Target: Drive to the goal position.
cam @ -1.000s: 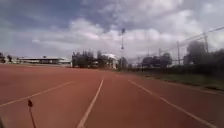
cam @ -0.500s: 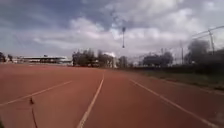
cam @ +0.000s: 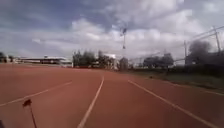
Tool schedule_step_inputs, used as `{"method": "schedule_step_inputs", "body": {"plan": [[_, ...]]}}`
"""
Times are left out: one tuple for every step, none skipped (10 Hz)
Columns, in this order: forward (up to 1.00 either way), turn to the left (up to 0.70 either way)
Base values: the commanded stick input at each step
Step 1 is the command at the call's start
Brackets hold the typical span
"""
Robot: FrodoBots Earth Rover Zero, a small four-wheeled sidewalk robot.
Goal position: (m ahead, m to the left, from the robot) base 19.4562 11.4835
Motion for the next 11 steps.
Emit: {"method": "schedule_step_inputs", "body": {"plan": [[0.70, 0.00], [0.70, 0.00], [0.70, 0.00], [0.70, 0.00], [0.70, 0.00], [0.70, 0.00], [0.70, 0.00], [0.70, 0.00], [0.70, 0.00], [0.70, 0.00], [0.70, 0.00]]}}
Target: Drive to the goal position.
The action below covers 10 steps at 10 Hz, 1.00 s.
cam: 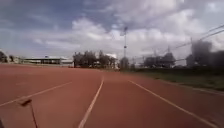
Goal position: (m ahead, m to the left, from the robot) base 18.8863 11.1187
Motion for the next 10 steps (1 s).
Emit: {"method": "schedule_step_inputs", "body": {"plan": [[0.70, 0.00], [0.70, 0.00], [0.70, 0.00], [0.70, 0.00], [0.70, 0.00], [0.70, 0.00], [0.70, 0.00], [0.70, 0.00], [0.70, 0.00], [0.70, 0.00]]}}
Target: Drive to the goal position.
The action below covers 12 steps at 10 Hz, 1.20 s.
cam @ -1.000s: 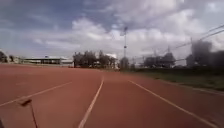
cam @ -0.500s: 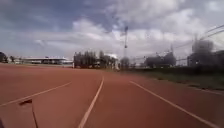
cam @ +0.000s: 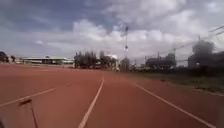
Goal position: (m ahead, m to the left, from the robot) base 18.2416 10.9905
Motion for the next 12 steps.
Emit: {"method": "schedule_step_inputs", "body": {"plan": [[0.70, 0.00], [0.70, 0.00], [0.70, 0.00], [0.70, 0.00], [0.70, 0.00], [0.70, 0.00], [0.70, 0.00], [0.70, 0.00], [0.70, 0.00], [0.70, 0.00], [0.70, 0.00], [0.70, 0.00]]}}
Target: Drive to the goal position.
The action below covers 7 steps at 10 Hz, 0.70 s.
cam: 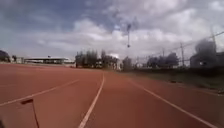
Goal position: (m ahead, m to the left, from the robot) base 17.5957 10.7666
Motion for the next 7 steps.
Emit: {"method": "schedule_step_inputs", "body": {"plan": [[0.70, 0.00], [0.70, 0.00], [0.70, 0.00], [0.70, 0.00], [0.70, 0.00], [0.70, 0.00], [0.70, 0.00]]}}
